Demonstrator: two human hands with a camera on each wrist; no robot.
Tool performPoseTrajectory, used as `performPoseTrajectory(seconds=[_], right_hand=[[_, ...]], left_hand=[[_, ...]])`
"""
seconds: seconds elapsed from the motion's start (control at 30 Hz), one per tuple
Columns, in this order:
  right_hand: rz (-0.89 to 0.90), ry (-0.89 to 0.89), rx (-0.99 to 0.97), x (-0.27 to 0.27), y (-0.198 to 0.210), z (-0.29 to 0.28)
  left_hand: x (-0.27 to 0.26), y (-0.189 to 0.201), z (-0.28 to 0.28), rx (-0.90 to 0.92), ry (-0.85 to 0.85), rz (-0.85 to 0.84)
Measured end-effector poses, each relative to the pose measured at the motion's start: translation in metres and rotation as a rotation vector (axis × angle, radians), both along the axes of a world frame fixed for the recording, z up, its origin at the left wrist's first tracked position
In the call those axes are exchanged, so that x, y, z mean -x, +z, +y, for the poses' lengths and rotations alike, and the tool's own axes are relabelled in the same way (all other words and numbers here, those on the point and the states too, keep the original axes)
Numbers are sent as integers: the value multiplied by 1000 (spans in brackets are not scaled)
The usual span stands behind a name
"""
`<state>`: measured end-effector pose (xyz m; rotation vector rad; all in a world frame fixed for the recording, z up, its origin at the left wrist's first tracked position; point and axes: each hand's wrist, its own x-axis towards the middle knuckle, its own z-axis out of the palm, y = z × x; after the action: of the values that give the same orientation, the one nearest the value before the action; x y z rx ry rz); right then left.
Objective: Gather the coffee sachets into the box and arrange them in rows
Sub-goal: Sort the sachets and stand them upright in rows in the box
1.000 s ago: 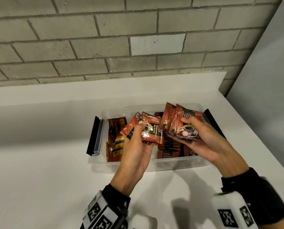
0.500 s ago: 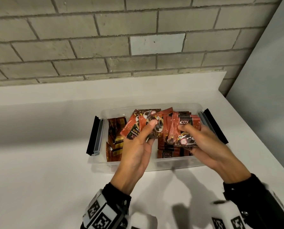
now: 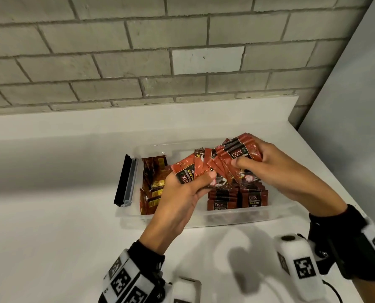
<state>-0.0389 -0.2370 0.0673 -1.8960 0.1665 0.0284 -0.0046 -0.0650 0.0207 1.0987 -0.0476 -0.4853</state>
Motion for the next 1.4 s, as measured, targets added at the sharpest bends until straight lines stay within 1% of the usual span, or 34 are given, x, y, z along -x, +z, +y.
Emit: performPoseTrajectory(seconds=[0.07, 0.13, 0.2, 0.27, 0.33, 0.43, 0.53, 0.67, 0.77, 0.83, 0.97, 1.03, 1.13, 1.2, 1.3, 1.4], right_hand=[[34, -45, -152, -1, -5, 4], [118, -88, -326, -1, -14, 8], [201, -143, -457, -2, -25, 10], [238, -178, -527, -2, -31, 11], [215, -203, -562, -1, -32, 10], [125, -244, -524, 1, -28, 2], [68, -249, -441, 4, -22, -10], [-9, -78, -245, 5, -10, -12], [-40, 51, -73, 4, -1, -11], [-24, 133, -7, 2, 2, -10], [79, 261, -5, 1, -2, -4], [120, 280, -25, 1, -8, 0], [137, 250, -29, 3, -14, 2], [106, 208, -53, 4, -15, -1], [52, 152, -82, 4, -15, -4], [66, 114, -173, 1, -18, -2]], left_hand=[[0, 0, 1, 39, 23, 14], [0, 0, 1, 82, 41, 38], [1, 0, 0, 109, 51, 51], [2, 1, -1, 124, 58, 56], [2, 1, -1, 135, 60, 58], [0, 2, 4, 107, 58, 58], [-4, 3, 10, 10, 20, -16], [-7, 5, 13, -175, -41, -121], [-9, 6, 11, -241, -78, -142], [-11, 6, 11, -280, -86, -151], [-12, 5, 11, -334, -101, -175], [-12, 6, 12, -352, -111, -189], [-13, 11, 14, -342, -165, -136], [-14, 13, 18, -355, -230, -113], [-15, 15, 21, -392, -365, -117], [-14, 18, 19, -431, -443, -156]])
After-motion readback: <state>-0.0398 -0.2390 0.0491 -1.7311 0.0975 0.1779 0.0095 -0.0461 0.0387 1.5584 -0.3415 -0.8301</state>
